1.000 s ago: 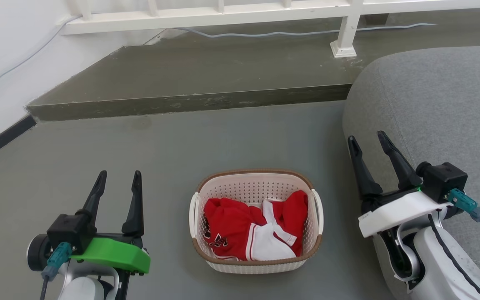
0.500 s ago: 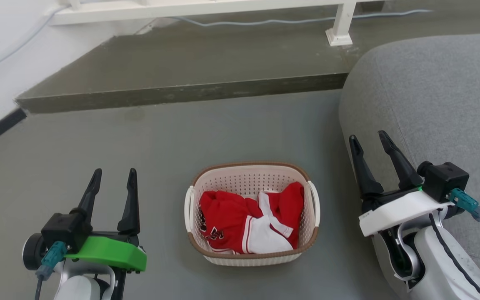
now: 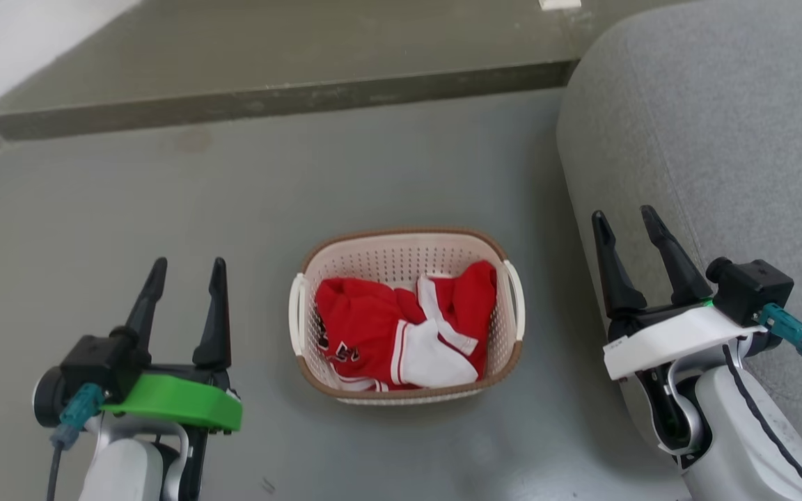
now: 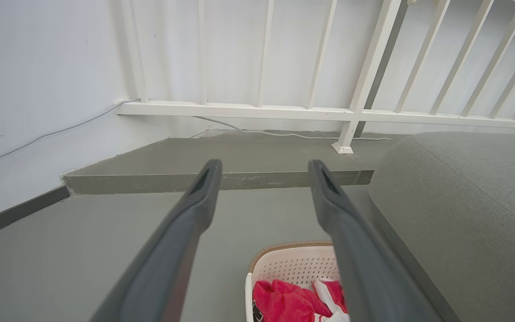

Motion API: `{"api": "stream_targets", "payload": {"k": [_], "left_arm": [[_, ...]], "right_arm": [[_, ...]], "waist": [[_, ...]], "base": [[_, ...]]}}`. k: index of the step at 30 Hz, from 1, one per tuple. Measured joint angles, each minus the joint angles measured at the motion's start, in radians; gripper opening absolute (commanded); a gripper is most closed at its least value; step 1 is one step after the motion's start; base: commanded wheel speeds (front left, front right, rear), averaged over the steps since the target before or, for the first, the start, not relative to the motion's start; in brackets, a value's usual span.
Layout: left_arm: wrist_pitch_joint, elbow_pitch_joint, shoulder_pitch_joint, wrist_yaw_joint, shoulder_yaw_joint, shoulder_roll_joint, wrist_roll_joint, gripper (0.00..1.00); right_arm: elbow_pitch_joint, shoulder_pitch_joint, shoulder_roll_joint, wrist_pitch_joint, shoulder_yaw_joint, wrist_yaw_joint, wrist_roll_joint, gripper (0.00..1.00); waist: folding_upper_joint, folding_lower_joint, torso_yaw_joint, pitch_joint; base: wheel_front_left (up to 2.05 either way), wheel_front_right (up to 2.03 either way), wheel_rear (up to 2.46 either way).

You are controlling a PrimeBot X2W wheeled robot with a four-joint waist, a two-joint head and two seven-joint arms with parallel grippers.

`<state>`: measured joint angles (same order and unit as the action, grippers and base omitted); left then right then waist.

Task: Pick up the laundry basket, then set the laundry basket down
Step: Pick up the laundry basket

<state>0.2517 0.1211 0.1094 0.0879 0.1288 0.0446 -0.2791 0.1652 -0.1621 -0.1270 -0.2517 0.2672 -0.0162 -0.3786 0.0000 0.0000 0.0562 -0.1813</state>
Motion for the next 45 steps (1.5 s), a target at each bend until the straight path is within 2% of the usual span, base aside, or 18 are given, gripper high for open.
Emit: {"api": "stream_targets", "payload": {"k": [9,22,33,45], "left_arm": [[0.0,0.028,0.065,0.001,-0.008,-0.002,-0.028,1.0],[0.0,0.103,0.212,0.013,0.004,-0.003,-0.026,1.0],[-0.007,0.214,0.342,0.023,0.032,0.004,-0.026,1.0],[-0.067,0.382,0.496,0.032,0.048,0.005,-0.036,1.0]], "right_arm": [[0.024,-0.049,0.016,0.0,-0.015,-0.01,-0.012,1.0],[0.137,-0.17,0.023,0.0,-0.026,-0.02,-0.032,1.0],[0.274,-0.288,0.036,0.001,-0.033,-0.036,-0.066,1.0],[0.437,-0.433,0.057,0.012,-0.028,-0.048,-0.107,1.0]], "waist": [[0.0,0.0,0.019,-0.099],[0.0,0.0,0.031,-0.261],[0.0,0.0001,0.032,-0.397],[-0.0001,0.0001,0.031,-0.535]], "base": [[0.0,0.0,0.0],[0.0,0.0,0.0],[0.0,0.0,0.0],[0.0,0.0,0.0]]}}
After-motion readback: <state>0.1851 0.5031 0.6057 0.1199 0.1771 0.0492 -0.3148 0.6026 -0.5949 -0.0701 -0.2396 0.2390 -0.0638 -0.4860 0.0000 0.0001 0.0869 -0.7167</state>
